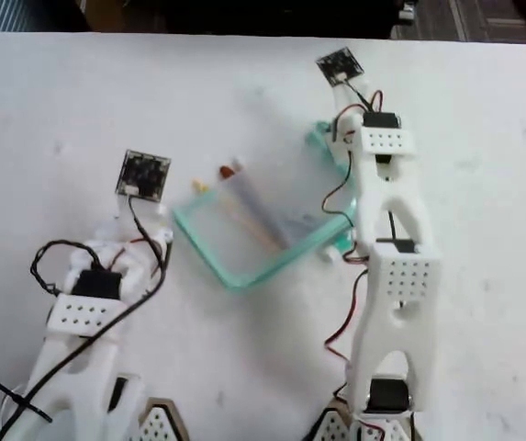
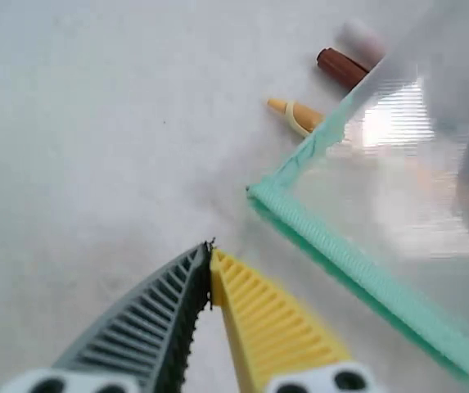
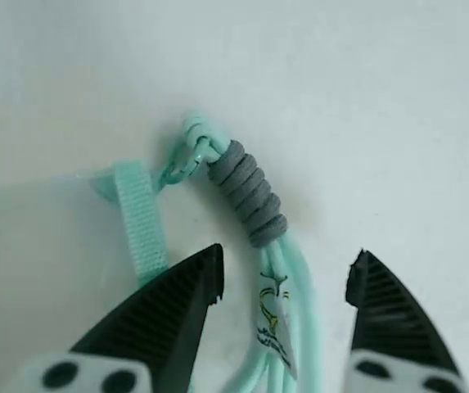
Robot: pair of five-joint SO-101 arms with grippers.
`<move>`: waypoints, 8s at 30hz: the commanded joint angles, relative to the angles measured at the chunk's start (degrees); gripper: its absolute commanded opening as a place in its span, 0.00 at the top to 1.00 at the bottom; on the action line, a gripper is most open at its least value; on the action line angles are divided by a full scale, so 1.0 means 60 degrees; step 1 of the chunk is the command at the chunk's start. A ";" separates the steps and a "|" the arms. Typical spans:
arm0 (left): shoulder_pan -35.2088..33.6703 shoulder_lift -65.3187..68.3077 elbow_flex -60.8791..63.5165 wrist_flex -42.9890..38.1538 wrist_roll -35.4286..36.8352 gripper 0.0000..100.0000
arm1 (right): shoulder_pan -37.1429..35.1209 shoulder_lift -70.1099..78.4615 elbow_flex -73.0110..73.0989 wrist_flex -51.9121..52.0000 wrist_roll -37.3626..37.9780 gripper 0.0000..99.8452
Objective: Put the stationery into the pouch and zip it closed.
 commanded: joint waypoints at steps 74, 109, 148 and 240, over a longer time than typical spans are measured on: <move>0.1707 -0.8872 -0.4381 0.8220 -0.1495 0.75 | -0.4740 -0.8388 -0.1890 0.7040 -0.1231 0.98; 0.1795 -0.8842 -0.5524 0.9773 -0.7165 0.75 | -0.8828 -1.5905 0.5612 0.7070 0.0864 0.98; 0.4579 -0.7758 -0.0835 0.2637 0.1348 0.75 | -0.8857 -1.7590 0.7516 0.7040 0.1099 0.98; 0.3363 -0.9912 0.1670 0.2168 0.1260 0.93 | -0.6527 -1.7722 0.9509 0.5048 -0.0088 0.73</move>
